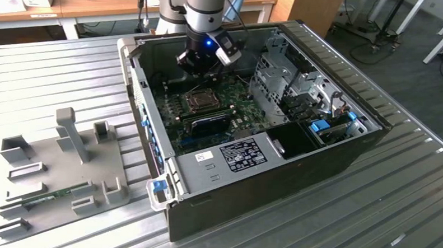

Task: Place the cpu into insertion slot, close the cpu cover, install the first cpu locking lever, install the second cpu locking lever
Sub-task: 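Install the first cpu locking lever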

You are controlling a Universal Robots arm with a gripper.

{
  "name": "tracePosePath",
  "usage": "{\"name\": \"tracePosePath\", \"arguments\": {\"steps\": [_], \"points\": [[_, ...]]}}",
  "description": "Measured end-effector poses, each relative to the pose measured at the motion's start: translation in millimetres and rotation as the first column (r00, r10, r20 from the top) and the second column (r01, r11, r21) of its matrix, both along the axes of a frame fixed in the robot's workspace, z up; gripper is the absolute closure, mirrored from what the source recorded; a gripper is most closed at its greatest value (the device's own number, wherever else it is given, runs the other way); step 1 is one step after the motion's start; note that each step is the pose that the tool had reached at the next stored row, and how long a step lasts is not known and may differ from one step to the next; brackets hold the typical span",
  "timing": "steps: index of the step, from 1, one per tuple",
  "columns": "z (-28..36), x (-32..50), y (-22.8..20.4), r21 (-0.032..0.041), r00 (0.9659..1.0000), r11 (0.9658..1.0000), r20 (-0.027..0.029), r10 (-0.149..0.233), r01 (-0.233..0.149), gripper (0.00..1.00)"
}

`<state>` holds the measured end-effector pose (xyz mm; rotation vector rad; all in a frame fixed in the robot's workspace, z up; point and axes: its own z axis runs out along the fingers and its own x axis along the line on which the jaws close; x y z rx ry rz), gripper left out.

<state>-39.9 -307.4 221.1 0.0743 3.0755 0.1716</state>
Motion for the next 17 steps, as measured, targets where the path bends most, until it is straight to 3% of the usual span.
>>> {"name": "tracePosePath", "arguments": {"steps": [10, 13, 17], "points": [[1.8, -0.2, -0.2, 0.0057, 1.0000, 1.0000, 0.0051, 0.000, 0.000, 0.90], [1.8, -0.6, -0.2, 0.0148, 1.0000, 0.9999, 0.0091, 0.000, 0.000, 0.90], [3.8, -0.5, -0.2, 0.0206, 0.9999, 0.9998, 0.0136, 0.000, 0.000, 0.90]]}}
